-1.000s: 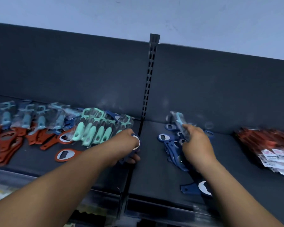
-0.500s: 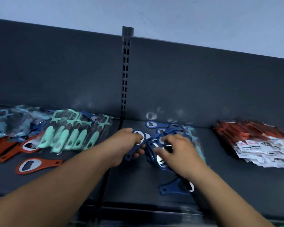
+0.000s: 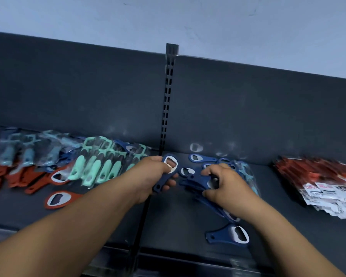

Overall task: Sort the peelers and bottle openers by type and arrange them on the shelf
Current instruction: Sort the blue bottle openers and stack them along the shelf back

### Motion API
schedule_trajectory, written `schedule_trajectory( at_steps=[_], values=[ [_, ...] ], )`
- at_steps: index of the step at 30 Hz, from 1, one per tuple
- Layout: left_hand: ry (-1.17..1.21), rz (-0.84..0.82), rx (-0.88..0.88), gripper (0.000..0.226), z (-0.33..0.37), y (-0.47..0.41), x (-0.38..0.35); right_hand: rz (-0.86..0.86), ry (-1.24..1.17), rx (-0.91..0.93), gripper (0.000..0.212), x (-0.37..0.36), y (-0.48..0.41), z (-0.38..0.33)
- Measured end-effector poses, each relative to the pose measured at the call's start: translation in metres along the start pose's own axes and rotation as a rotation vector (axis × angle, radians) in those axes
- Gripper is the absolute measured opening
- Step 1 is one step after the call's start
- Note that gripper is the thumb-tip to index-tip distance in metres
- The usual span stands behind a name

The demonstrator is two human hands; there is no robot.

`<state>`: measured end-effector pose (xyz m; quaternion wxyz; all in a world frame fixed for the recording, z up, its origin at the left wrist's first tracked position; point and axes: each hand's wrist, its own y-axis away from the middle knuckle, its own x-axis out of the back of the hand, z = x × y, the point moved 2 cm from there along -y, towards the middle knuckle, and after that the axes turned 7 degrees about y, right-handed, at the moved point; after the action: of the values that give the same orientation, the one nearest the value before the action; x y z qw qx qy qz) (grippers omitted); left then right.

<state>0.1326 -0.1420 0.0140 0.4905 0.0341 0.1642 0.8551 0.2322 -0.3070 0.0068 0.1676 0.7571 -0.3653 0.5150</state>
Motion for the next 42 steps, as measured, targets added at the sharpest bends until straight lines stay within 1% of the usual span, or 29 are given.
schedule_trajectory(
  at_steps=[5, 9, 12, 14, 16, 19, 20, 21, 24, 28, 31, 33, 36, 39, 42],
  values=[
    [0.028, 0.048, -0.065, 0.008, 0.009, 0.005, 0.015, 0.003, -0.091, 0.207, 0.047, 0.011, 0.001, -0.043],
    [-0.002, -0.079, -0.005, 0.012, 0.012, 0.02, 0.026, -0.044, -0.089, 0.333, 0.049, 0.003, -0.007, -0.081],
    [-0.038, -0.142, -0.061, 0.016, 0.015, 0.029, 0.045, 0.009, -0.104, 0.317, 0.052, -0.007, -0.017, -0.102],
    [0.038, -0.139, -0.1, 0.021, 0.017, 0.032, 0.064, 0.059, -0.184, 0.236, 0.057, -0.016, -0.023, -0.115],
    [0.128, -0.106, -0.123, 0.023, 0.019, 0.032, 0.086, 0.031, -0.361, 0.104, 0.051, -0.027, -0.029, -0.129],
    [0.183, -0.092, -0.14, 0.024, 0.021, 0.034, 0.12, -0.158, -0.931, -0.051, 0.019, -0.048, -0.035, -0.156],
    [0.187, -0.104, -0.136, 0.025, 0.022, 0.035, 0.132, -0.163, -1.055, -0.093, 0.013, -0.055, -0.039, -0.166],
    [0.177, -0.122, -0.124, 0.026, 0.021, 0.036, 0.144, -0.138, -1.08, -0.119, 0.014, -0.062, -0.042, -0.177],
    [0.117, -0.19, -0.052, 0.032, 0.024, 0.041, 0.179, -0.055, -0.932, -0.105, 0.02, -0.081, -0.052, -0.209],
    [0.04, -0.289, 0.042, 0.037, 0.027, 0.046, 0.228, 0.018, -0.819, -0.068, 0.018, -0.098, -0.059, -0.25],
    [0.02, -0.297, 0.038, 0.045, 0.025, 0.047, 0.253, 0.093, -0.758, -0.058, 0.019, -0.114, -0.059, -0.277],
    [-0.008, -0.281, 0.021, 0.051, 0.023, 0.046, 0.261, 0.123, -0.786, -0.081, 0.022, -0.124, -0.057, -0.29],
    [-0.011, -0.283, 0.05, 0.046, 0.024, 0.042, 0.266, 0.155, -0.879, -0.137, 0.027, -0.135, -0.053, -0.301],
    [0.027, -0.312, 0.072, 0.038, 0.023, 0.039, 0.262, 0.193, -0.889, -0.148, 0.029, -0.131, -0.047, -0.295],
    [0.007, -0.354, 0.077, 0.036, 0.024, 0.036, 0.247, 0.252, -0.833, -0.199, 0.019, -0.117, -0.036, -0.272]
  ],
)
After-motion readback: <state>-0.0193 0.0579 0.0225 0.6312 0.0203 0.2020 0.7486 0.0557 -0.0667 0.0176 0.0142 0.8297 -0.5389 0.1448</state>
